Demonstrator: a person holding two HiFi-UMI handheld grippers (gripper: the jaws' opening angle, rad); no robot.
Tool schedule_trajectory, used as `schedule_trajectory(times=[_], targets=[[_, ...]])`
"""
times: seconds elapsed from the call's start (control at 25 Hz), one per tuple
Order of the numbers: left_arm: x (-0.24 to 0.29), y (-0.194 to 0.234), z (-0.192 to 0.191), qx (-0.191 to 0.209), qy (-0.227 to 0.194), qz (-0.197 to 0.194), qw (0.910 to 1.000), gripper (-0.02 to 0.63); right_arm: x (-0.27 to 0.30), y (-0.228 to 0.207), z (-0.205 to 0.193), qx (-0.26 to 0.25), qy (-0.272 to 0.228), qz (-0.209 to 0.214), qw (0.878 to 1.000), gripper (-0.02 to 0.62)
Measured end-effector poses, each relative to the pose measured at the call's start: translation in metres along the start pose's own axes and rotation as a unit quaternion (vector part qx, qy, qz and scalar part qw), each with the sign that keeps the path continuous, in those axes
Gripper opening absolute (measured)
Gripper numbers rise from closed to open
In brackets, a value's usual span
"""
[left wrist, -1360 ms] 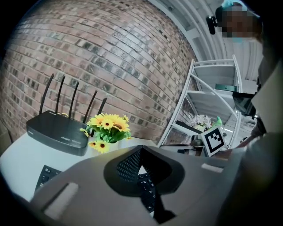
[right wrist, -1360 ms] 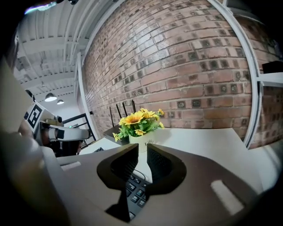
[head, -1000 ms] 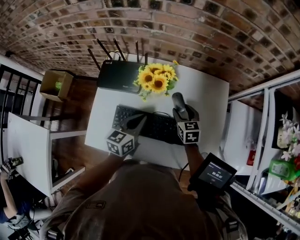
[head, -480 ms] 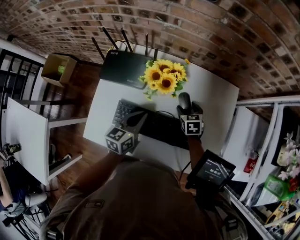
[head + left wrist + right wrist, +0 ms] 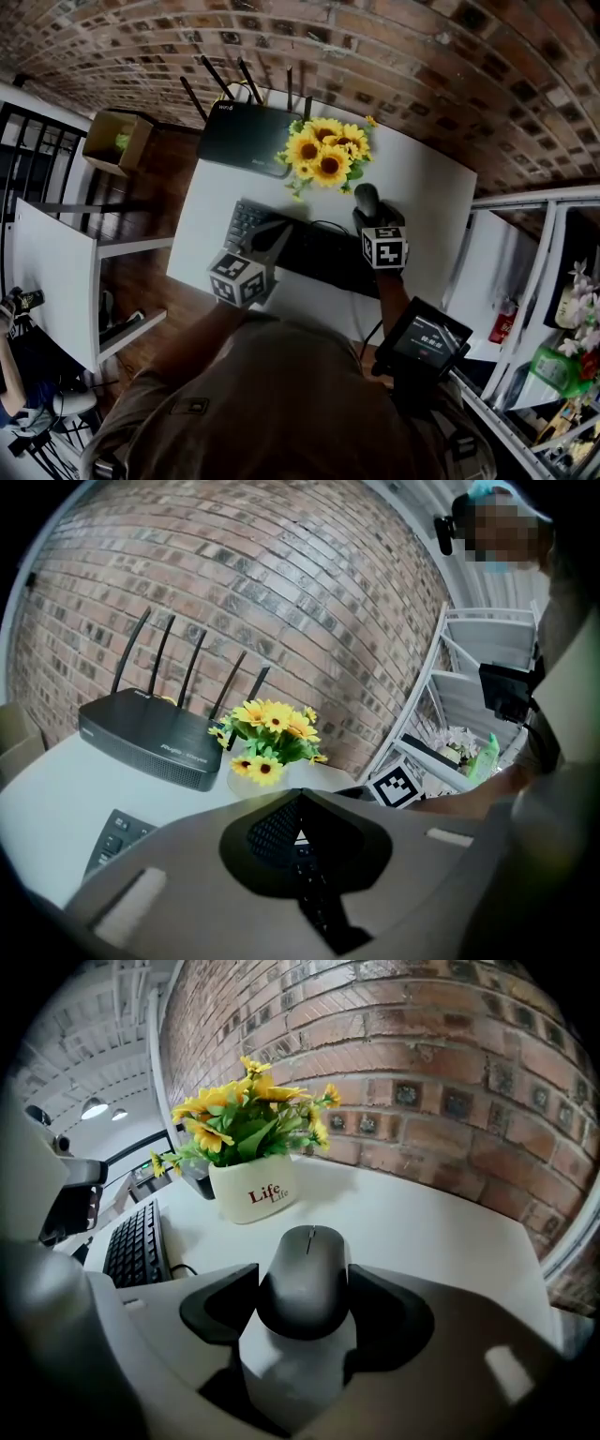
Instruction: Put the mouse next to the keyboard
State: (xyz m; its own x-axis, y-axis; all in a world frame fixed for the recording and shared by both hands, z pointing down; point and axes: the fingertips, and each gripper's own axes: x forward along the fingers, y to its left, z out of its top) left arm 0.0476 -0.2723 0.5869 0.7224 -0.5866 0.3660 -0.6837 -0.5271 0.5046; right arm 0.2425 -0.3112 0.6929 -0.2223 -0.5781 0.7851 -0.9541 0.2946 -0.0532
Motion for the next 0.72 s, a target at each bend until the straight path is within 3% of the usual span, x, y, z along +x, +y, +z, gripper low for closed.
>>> schedule_trajectory(times=[0.56, 0.72], targets=[[-0.010, -0.009, 0.005, 0.014, 0.004, -0.012, 0.9998, -0.005, 0.001, -0.004, -0.021, -0.006, 0.037, -0.006, 0.999, 0.316], [-0.012, -0.006, 0.005, 0.013, 0.002, -0.009, 0.9999, -0.005, 0.004, -0.003, -0.016, -0.010, 0.032, -0.008, 0.999, 0.354]])
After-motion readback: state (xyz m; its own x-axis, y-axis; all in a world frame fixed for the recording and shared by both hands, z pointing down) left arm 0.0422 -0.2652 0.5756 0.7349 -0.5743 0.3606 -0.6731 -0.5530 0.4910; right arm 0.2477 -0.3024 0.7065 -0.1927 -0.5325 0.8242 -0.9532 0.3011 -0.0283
